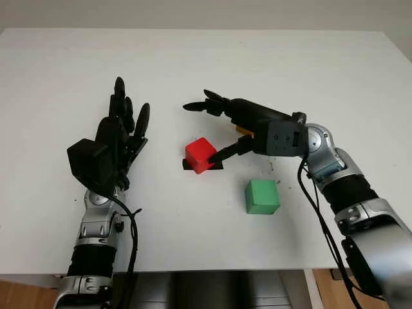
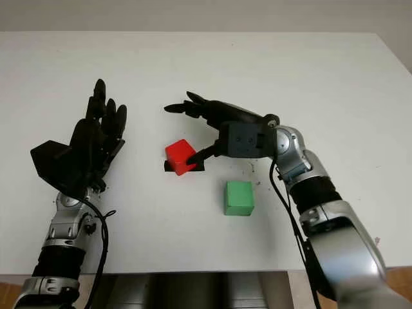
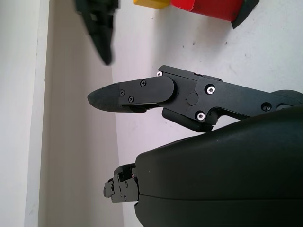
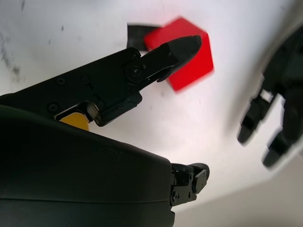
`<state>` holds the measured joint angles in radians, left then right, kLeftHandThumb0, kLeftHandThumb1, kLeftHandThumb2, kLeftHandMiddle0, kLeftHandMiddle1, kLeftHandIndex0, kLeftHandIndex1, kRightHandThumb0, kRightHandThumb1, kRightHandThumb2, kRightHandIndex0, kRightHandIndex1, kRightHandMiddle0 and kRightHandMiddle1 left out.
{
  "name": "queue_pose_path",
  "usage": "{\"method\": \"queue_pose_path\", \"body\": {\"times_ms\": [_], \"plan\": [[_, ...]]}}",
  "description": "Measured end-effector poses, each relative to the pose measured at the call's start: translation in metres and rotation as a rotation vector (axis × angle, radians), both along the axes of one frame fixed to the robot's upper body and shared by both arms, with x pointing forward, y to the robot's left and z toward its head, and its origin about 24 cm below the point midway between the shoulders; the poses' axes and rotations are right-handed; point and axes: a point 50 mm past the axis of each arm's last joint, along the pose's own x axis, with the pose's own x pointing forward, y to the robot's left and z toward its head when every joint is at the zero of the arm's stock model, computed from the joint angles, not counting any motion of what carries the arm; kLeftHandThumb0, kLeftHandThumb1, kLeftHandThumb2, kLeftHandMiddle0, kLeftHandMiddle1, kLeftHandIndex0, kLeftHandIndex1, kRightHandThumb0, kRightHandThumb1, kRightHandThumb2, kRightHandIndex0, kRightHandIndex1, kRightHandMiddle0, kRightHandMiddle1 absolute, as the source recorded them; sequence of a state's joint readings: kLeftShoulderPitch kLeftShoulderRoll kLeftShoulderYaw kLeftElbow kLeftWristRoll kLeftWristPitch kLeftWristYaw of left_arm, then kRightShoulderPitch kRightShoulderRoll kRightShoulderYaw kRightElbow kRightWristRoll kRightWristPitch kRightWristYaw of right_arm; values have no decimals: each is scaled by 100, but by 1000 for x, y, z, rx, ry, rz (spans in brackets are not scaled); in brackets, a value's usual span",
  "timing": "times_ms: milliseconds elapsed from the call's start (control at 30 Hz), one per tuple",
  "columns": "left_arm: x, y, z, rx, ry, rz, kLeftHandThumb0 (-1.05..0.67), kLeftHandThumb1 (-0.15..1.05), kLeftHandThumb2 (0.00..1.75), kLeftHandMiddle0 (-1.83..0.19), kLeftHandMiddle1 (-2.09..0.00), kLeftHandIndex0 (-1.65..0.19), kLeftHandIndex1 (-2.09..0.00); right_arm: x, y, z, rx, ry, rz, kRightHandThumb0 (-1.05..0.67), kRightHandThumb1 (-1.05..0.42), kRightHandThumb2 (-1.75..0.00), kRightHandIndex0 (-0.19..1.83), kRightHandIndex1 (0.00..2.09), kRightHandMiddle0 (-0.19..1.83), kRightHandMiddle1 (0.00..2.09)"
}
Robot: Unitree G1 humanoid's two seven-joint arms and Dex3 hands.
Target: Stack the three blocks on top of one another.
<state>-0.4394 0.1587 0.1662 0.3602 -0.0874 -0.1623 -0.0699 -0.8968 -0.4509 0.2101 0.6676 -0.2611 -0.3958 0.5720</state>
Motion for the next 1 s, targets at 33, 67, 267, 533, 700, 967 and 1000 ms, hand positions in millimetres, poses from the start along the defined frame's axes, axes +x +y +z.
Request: {"method": "queue_pose_path", "body": {"times_ms": [33,67,267,533,700,967,1000], "plan": [[0,0,0,0,0,-1,-60,105,44,11,-5,11,-5,0,-3,10,11,-26,-2,-69,-88,-5,-19,0,6,23],[0,0,0,-1,0,-1,-60,105,44,11,-5,12,-5,-1,-6,21,23,-58,-5,-70,-87,-5,-19,0,7,24],[0,1,0,-1,-1,0,-61,105,44,11,-5,11,-5,-2,-25,79,13,-211,-54,-70,-82,-4,-12,5,27,35],[0,3,0,-7,-10,-3,-59,105,47,11,-5,12,-5,7,-63,109,-245,-310,-208,-68,-79,-5,-10,6,31,31],[-1,7,3,4,-26,-16,-58,105,46,14,-4,14,-4,13,-66,102,-489,-402,-248,-71,-80,-6,-9,6,33,30],[-2,31,12,68,-31,40,-61,105,44,13,-5,12,-5,22,-69,85,-719,-442,-284,-62,-76,-5,-8,6,36,24],[-2,34,14,79,-36,42,-61,105,45,13,-5,13,-5,23,-69,82,-738,-442,-281,-62,-77,-5,-9,6,36,23]]}}
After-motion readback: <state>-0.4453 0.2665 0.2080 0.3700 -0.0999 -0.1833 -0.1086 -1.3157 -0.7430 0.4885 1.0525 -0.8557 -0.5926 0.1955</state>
